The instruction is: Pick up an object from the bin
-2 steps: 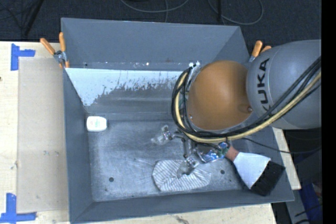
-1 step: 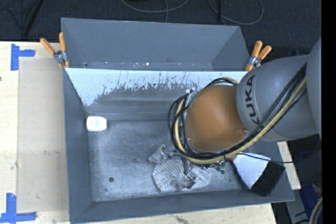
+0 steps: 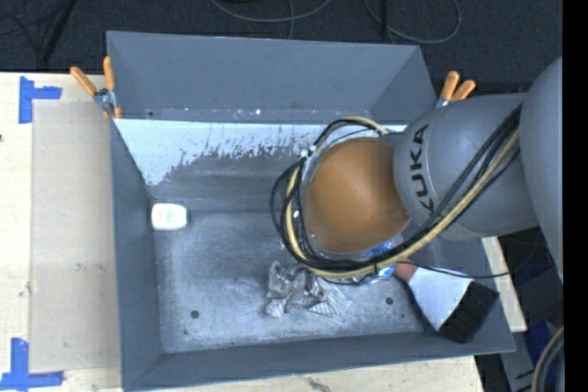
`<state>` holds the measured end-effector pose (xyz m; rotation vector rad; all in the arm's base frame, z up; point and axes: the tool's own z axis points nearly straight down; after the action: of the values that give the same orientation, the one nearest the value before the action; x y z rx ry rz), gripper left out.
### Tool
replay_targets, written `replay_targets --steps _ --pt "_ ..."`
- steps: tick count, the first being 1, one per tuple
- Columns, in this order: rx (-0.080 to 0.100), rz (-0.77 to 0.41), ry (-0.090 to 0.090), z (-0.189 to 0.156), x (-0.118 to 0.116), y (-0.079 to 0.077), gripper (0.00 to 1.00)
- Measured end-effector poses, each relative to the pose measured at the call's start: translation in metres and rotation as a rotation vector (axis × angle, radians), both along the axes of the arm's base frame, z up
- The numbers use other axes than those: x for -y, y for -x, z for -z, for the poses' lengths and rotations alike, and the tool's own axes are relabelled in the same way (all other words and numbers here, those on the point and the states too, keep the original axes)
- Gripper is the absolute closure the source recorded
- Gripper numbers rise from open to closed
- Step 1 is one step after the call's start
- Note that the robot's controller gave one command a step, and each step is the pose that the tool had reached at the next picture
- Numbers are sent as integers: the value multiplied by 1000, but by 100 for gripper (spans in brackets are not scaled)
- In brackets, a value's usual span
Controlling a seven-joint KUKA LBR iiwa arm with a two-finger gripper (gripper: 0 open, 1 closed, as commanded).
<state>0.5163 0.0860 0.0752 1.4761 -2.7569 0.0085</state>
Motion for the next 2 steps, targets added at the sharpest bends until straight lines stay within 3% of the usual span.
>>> replay_targets --steps 2 --pt "-2 0 -2 -5 0 1 100"
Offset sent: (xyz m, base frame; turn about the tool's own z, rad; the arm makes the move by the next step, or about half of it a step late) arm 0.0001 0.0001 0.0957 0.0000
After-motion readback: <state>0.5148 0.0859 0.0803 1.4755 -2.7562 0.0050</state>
